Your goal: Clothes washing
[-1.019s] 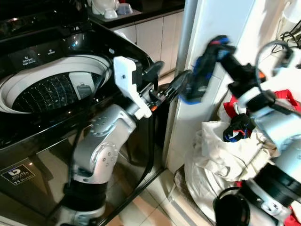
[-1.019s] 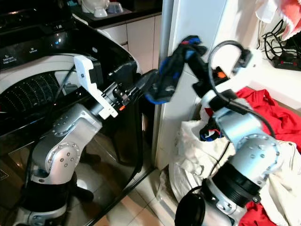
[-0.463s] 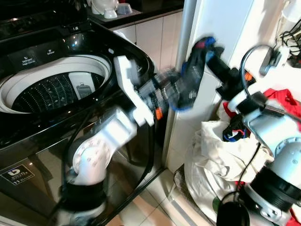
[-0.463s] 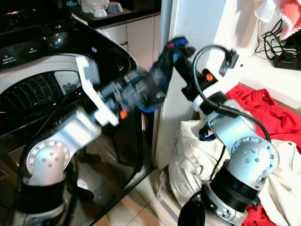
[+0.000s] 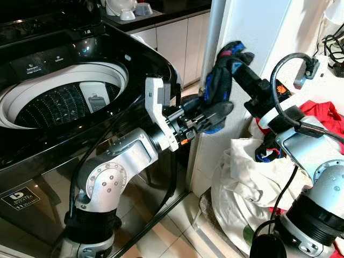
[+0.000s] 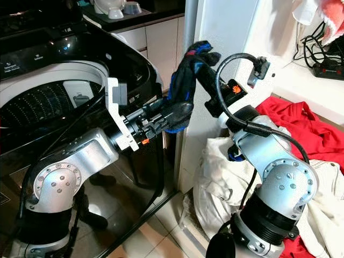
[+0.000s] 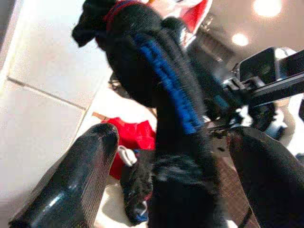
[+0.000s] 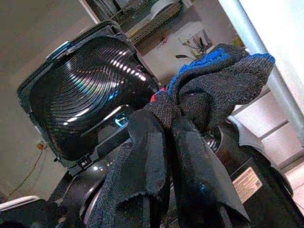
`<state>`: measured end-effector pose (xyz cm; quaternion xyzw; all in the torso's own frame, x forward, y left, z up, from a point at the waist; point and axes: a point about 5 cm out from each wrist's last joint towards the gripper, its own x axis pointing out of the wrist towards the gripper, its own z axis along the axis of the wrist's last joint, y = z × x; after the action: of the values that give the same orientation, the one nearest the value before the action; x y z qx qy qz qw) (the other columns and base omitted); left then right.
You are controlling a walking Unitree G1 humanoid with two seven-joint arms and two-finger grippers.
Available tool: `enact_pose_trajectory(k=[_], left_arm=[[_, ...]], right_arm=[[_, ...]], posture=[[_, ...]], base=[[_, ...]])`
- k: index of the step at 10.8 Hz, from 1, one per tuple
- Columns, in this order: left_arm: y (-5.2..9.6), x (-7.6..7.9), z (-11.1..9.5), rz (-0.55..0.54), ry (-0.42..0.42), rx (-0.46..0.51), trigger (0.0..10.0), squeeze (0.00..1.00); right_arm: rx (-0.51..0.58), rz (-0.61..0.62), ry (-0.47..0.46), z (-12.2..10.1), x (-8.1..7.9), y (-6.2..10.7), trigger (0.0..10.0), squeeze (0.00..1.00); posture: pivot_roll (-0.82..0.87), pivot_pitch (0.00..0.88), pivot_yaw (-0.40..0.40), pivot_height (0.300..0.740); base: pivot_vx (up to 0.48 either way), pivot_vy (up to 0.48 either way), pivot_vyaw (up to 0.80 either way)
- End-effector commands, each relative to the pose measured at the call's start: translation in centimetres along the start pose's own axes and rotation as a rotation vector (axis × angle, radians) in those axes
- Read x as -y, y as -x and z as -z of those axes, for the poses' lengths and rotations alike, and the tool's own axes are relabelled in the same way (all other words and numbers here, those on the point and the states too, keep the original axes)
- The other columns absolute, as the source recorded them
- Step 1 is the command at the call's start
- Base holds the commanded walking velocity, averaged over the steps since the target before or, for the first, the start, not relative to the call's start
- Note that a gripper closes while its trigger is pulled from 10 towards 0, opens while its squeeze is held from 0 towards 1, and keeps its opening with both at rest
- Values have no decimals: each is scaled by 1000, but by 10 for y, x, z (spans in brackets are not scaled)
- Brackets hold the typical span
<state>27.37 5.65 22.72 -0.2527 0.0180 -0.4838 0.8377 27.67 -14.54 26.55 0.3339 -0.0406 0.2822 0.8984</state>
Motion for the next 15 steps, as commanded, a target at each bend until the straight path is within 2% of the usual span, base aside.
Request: enact_pose_trajectory(k=[1,2,4,7,11,15], left_arm=[[-2,-1,-2,-25,-64,-13,0,0],[-2,-2,0,-38,-77,-19,0,0],[0,-5,-2,-53,-5,8,0,0],[2,-4,-3,-22,-39,20,0,0],[1,-4,-2,-19,-13,14,0,0],[1,-9,-9,-49,-20,57,0,0]], right_arm=[[8,-12,13,-1,-4,1,0,0],[7,-13,14,0,-4,1,0,0],[3,-13,14,1,-4,1,0,0],[-1,-12,12,3,-4,0,0,0],[-2,-15,13,4,-6,-1,0,0],[-2,-14,18,4,-6,-2,0,0]], posture=[[-66,0,18,740],[-66,0,18,740],[-66,0,19,740],[-65,0,18,740],[-63,0,22,740],[-61,0,20,740]], base=[[0,0,0],[0,0,0],[0,0,0],[0,0,0],[0,0,0],[0,0,0]])
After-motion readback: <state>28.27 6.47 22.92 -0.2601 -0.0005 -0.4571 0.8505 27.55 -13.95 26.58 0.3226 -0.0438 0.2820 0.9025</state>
